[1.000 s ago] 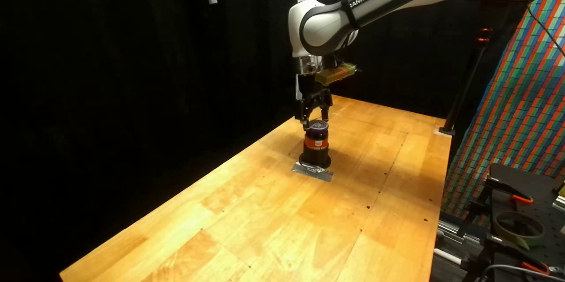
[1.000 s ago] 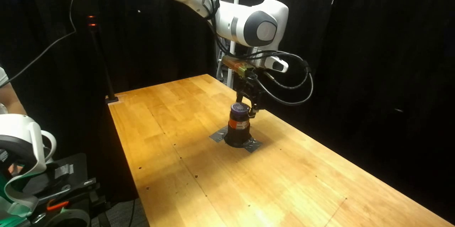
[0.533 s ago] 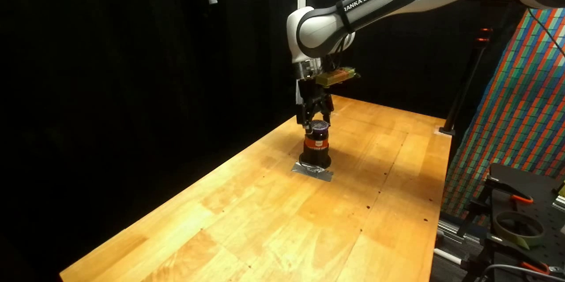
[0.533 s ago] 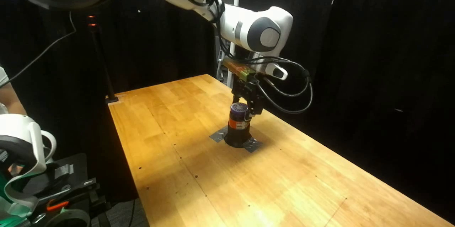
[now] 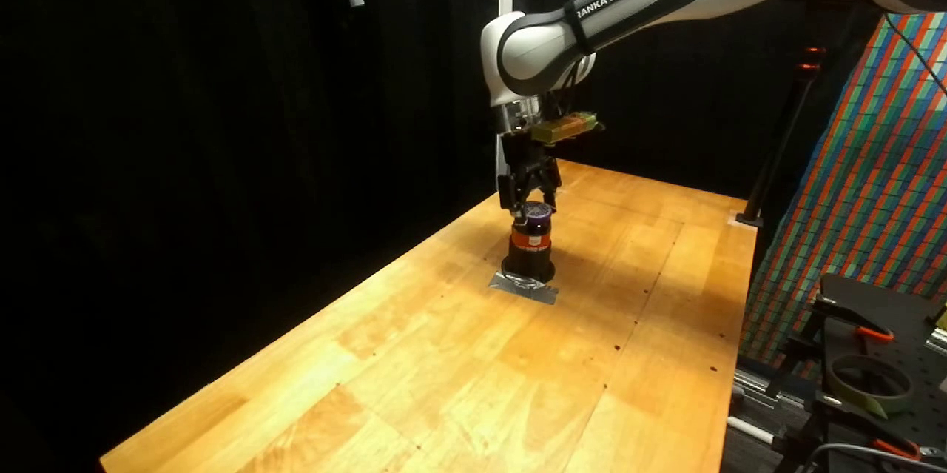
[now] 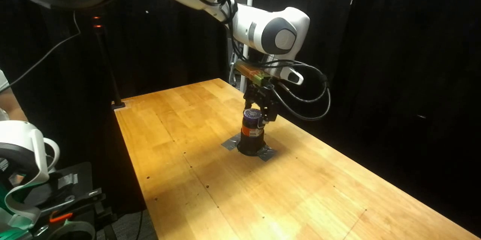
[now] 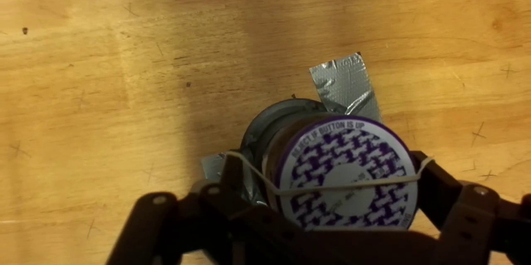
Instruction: Put the rubber band around the black cup.
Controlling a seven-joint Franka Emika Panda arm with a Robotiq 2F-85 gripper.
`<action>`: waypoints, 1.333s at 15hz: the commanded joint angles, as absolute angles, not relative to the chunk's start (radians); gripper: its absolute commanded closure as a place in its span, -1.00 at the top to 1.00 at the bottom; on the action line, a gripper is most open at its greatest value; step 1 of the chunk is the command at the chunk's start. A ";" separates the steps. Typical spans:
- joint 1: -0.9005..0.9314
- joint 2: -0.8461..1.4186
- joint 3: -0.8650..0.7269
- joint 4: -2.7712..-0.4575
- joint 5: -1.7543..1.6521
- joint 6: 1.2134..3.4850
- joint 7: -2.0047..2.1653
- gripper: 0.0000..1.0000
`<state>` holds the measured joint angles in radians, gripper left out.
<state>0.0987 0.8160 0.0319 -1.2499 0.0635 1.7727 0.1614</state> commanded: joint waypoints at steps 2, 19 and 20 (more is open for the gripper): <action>0.086 0.745 0.046 -1.362 0.081 1.764 0.124 1.00; 0.124 0.504 0.042 -1.854 0.068 2.222 0.198 -0.30; 0.128 0.482 0.041 -1.892 0.066 2.259 0.205 -0.47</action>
